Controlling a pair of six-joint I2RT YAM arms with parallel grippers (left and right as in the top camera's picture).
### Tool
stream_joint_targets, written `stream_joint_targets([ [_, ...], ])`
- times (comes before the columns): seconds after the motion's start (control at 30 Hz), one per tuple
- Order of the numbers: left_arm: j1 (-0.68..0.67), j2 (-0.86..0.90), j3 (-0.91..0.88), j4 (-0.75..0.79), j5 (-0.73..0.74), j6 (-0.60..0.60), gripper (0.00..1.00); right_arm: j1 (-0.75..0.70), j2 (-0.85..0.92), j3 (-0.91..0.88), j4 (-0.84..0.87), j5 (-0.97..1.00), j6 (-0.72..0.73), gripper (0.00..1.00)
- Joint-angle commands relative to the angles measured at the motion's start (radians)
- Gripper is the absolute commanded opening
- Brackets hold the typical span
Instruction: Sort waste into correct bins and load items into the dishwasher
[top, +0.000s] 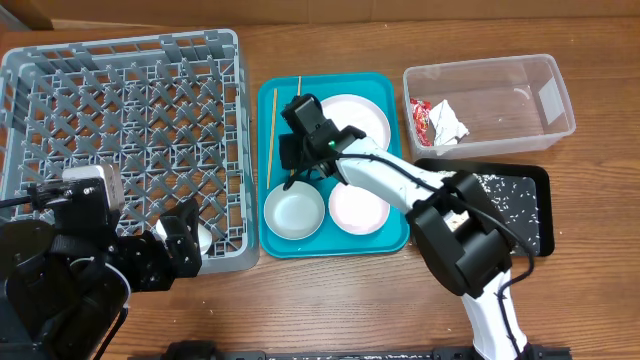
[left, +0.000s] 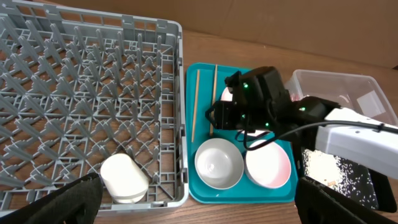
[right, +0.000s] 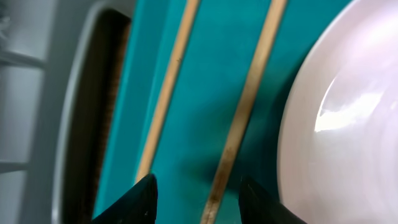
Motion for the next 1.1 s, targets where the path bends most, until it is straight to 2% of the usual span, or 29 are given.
stream_joint_targets([
  [0.0, -0.007, -0.003, -0.002, 0.003, -0.006, 0.019, 1.00, 0.005, 0.042, 0.016, 0.003, 0.007, 0.033, 0.41],
  [0.1, -0.007, -0.003, -0.002, 0.003, -0.006, 0.019, 1.00, 0.005, 0.056, 0.016, 0.004, 0.007, 0.033, 0.36],
  [0.23, -0.007, -0.003, -0.002, 0.003, -0.006, 0.019, 1.00, 0.005, 0.057, 0.016, 0.005, 0.007, 0.033, 0.26],
  [0.33, -0.007, -0.003, -0.002, 0.003, -0.006, 0.019, 1.00, 0.005, 0.057, 0.016, -0.005, 0.008, 0.033, 0.09],
  [0.53, -0.007, -0.003, -0.002, 0.003, -0.006, 0.019, 1.00, 0.005, 0.050, 0.017, -0.007, 0.007, 0.032, 0.04],
  [0.97, -0.007, -0.003, -0.002, 0.003, -0.006, 0.019, 1.00, -0.001, -0.024, 0.016, -0.066, 0.008, 0.028, 0.05],
  [1.0, -0.007, -0.003, -0.002, 0.003, -0.006, 0.019, 1.00, -0.001, -0.024, 0.016, -0.074, 0.007, 0.028, 0.09],
  [1.07, -0.007, -0.003, -0.002, 0.003, -0.006, 0.019, 1.00, -0.001, -0.025, 0.018, -0.086, 0.006, 0.024, 0.34],
])
